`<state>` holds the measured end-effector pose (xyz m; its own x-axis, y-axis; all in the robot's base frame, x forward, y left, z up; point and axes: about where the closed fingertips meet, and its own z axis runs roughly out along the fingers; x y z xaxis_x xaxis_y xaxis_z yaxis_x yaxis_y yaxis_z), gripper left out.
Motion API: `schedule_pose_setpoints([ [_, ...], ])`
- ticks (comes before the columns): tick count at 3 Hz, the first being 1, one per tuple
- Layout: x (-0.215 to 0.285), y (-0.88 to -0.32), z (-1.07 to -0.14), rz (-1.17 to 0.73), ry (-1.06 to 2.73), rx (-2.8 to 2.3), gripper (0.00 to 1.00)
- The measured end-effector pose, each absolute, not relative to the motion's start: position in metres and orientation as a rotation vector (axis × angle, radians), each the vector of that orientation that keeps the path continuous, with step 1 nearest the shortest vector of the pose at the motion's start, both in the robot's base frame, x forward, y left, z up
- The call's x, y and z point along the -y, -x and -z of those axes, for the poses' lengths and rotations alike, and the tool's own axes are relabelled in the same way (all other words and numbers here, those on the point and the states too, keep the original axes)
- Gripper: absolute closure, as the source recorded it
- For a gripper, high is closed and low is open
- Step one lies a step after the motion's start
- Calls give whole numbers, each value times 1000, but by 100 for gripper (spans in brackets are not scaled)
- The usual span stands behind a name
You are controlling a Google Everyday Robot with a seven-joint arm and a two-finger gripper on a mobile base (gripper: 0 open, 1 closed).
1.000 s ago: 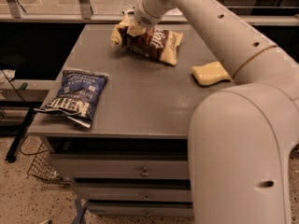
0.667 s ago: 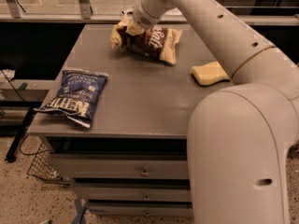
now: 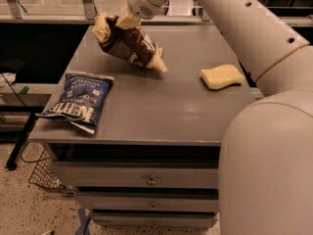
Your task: Move brown chip bag near blue chip bag
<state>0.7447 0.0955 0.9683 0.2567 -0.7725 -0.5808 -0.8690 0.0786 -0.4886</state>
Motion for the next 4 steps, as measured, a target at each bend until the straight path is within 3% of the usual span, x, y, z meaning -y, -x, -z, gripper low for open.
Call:
schedule_pose_setpoints([
  [1, -118, -683, -1002, -210, 1794, -1401, 100],
  [3, -119, -622, -987, -305, 1875, -1437, 100],
  [4, -120, -618, -982, -315, 1885, -1447, 85],
])
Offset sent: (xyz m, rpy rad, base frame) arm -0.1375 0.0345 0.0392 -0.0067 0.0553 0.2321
